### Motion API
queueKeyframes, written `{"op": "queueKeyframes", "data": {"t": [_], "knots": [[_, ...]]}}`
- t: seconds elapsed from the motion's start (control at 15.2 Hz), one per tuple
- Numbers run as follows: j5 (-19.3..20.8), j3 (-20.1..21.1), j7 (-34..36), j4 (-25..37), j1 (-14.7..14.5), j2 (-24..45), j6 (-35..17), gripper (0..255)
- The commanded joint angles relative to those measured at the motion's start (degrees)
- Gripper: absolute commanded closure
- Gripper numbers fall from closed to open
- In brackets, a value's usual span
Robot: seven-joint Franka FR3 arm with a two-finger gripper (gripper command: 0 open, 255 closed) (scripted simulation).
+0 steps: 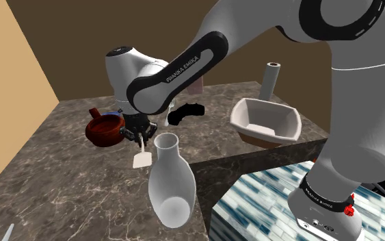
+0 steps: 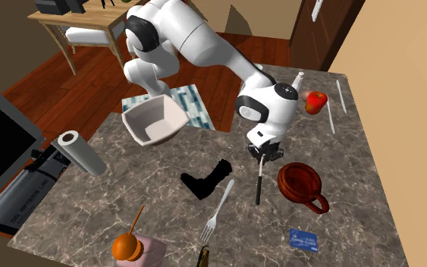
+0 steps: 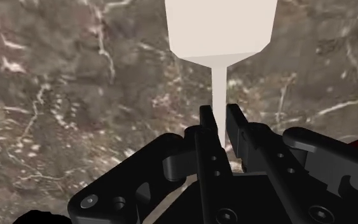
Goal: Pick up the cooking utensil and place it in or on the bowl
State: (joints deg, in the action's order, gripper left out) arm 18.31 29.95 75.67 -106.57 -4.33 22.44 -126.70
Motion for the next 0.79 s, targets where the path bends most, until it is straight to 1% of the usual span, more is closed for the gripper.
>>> {"op": "queueKeyframes", "data": {"t": [0.0, 0.73], "knots": [[-0.3, 0.16, -0.12, 0.03, -0.03, 0.11, 0.41, 255], [-3.43, 1.56, -2.42, 3.44, 0.89, -3.93, 7.18, 255]]}}
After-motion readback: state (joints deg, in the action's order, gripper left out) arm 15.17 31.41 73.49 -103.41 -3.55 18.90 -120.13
